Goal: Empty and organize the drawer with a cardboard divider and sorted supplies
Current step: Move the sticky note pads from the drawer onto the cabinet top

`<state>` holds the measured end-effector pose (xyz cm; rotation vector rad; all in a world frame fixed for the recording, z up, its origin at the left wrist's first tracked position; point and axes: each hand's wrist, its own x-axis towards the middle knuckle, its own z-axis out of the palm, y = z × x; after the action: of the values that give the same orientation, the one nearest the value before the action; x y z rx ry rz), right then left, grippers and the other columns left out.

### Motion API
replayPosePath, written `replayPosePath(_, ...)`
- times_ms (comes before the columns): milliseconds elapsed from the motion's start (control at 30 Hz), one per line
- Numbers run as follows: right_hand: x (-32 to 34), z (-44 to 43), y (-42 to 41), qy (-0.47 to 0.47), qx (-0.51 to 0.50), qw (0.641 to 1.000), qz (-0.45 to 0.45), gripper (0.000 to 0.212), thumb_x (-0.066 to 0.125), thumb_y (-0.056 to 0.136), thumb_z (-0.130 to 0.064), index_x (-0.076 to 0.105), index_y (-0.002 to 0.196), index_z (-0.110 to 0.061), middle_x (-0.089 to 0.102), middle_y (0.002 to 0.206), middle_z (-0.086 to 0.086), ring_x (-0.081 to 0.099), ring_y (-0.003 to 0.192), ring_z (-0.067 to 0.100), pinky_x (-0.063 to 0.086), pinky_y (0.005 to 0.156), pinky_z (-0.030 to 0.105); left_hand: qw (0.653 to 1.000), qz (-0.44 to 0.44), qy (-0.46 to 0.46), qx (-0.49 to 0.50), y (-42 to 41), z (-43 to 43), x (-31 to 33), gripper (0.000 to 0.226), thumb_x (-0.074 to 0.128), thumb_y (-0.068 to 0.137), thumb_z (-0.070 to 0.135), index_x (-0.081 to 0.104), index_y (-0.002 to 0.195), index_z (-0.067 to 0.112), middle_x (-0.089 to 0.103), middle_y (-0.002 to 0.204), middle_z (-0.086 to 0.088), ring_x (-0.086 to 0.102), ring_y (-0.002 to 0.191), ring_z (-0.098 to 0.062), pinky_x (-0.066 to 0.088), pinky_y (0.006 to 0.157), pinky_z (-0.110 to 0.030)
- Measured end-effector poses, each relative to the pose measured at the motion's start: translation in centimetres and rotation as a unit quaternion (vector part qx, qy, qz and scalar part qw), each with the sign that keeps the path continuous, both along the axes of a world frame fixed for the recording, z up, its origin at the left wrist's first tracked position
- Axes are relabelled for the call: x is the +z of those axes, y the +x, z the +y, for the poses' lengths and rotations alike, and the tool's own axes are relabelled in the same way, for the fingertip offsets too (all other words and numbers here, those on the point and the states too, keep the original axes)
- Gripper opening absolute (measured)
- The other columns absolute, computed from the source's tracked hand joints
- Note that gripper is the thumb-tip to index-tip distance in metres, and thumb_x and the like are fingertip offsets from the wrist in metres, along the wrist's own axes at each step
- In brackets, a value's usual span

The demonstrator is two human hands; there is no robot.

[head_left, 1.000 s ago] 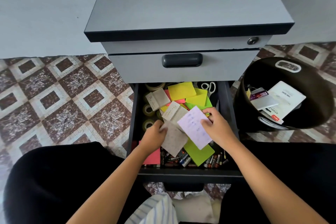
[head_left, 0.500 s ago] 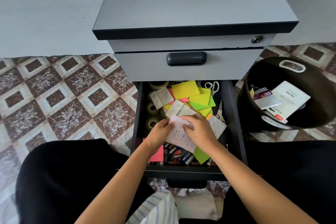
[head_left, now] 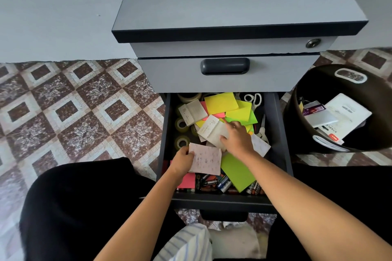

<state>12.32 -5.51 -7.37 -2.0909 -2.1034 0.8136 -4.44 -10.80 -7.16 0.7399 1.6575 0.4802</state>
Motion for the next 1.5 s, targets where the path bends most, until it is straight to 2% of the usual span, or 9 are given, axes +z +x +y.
replayPosePath(233, -1.2, 0.2, -1.3, -0.015, 0.058, 0.993, -0.101, 0.099, 0.063, 0.078, -0.057, 0.009, 0.148, -0.014, 0.03, 0.145, 0.009, 0.032, 0.129, 0.03, 0.036, 0.098, 0.042, 1.0, 0.027, 0.012, -0.003, -0.6, -0.3, -0.4, 0.034, 0.036, 0.1, 0.014, 0.043, 0.133, 0.007, 0.053, 0.107, -0.006, 0.053, 0.098, -0.021, 0.044, 0.079, -0.031)
replayPosePath(400, -1.1, 0.3, -1.0, 0.004, 0.077, 0.988, -0.131, 0.095, 0.061, 0.08, -0.053, 0.008, 0.149, -0.015, 0.033, 0.142, 0.01, 0.033, 0.127, 0.029, 0.034, 0.097, 0.04, 0.999, 0.042, 0.024, -0.009, -0.5, -0.4, -0.2, 0.035, 0.036, 0.1, 0.014, 0.039, 0.135, 0.009, 0.052, 0.11, -0.005, 0.053, 0.098, -0.02, 0.044, 0.077, -0.031)
replayPosePath(600, 0.9, 0.0, 1.0, 0.059, 0.022, 0.998, -0.004, 0.081, 0.065, 0.077, -0.045, 0.024, 0.145, -0.026, 0.039, 0.136, 0.005, 0.036, 0.123, 0.029, 0.037, 0.095, 0.041, 0.998, 0.041, 0.046, 0.002, -0.2, -0.4, 0.0, 0.036, 0.036, 0.101, 0.014, 0.036, 0.136, 0.012, 0.051, 0.113, -0.005, 0.054, 0.1, -0.022, 0.046, 0.077, -0.032)
replayPosePath(733, 2.5, -1.6, 2.3, 0.041, 0.12, 0.991, 0.037, 0.072, 0.066, 0.076, -0.041, 0.032, 0.14, -0.03, 0.036, 0.137, 0.0, 0.033, 0.126, 0.024, 0.032, 0.101, 0.039, 0.996, -0.044, 0.032, 0.067, 0.2, -0.2, 0.6, 0.033, 0.036, 0.101, 0.012, 0.038, 0.133, 0.015, 0.052, 0.108, -0.008, 0.054, 0.098, -0.025, 0.047, 0.083, -0.04)
replayPosePath(967, 2.7, -4.5, 1.8, -0.015, 0.223, 0.973, 0.064, 0.068, 0.066, 0.077, -0.041, 0.037, 0.137, -0.036, 0.027, 0.143, -0.006, 0.028, 0.132, 0.018, 0.027, 0.106, 0.039, 0.971, -0.178, 0.058, 0.151, 1.1, -0.2, 2.7, 0.026, 0.032, 0.099, 0.01, 0.049, 0.119, 0.01, 0.055, 0.098, -0.013, 0.054, 0.081, -0.023, 0.045, 0.065, -0.033)
replayPosePath(1200, 3.7, -5.5, 1.1, 0.017, 0.208, 0.976, 0.063, 0.067, 0.062, 0.081, -0.049, 0.031, 0.14, -0.047, 0.012, 0.155, -0.012, 0.012, 0.141, 0.019, 0.018, 0.112, 0.043, 0.983, -0.126, 0.103, 0.082, 1.7, -0.5, 3.1, 0.026, 0.041, 0.1, 0.032, 0.054, 0.114, 0.015, 0.054, 0.117, -0.023, 0.056, 0.094, -0.027, 0.049, 0.08, -0.044)
replayPosePath(1333, 4.7, -6.2, 1.4, -0.045, 0.046, 0.972, 0.227, 0.075, 0.06, 0.085, -0.049, 0.017, 0.146, -0.042, 0.001, 0.158, -0.008, 0.004, 0.145, 0.015, 0.015, 0.117, 0.044, 0.981, -0.14, 0.107, 0.081, 1.5, -0.5, 3.5, 0.02, 0.041, 0.1, 0.03, 0.054, 0.11, 0.02, 0.052, 0.114, -0.019, 0.054, 0.094, -0.026, 0.05, 0.08, -0.043)
replayPosePath(1433, 5.3, -6.1, 0.8, -0.146, -0.21, 0.88, 0.399, 0.067, 0.045, 0.097, -0.04, 0.009, 0.151, -0.025, 0.024, 0.153, 0.0, 0.024, 0.14, 0.019, 0.026, 0.109, 0.033, 0.974, -0.172, 0.115, 0.09, 1.6, -0.4, 3.9, 0.02, 0.04, 0.1, 0.028, 0.053, 0.113, 0.018, 0.053, 0.108, -0.013, 0.054, 0.095, -0.024, 0.051, 0.077, -0.04)
replayPosePath(1500, 5.2, -6.0, 0.0, -0.197, -0.291, 0.833, 0.427, 0.057, 0.042, 0.098, -0.036, 0.022, 0.147, -0.016, 0.04, 0.142, 0.008, 0.041, 0.128, 0.025, 0.035, 0.108, 0.041, 0.974, -0.168, 0.122, 0.087, 2.0, -0.5, 4.1, 0.019, 0.04, 0.1, 0.029, 0.053, 0.111, 0.02, 0.054, 0.106, -0.012, 0.054, 0.096, -0.024, 0.05, 0.081, -0.042)
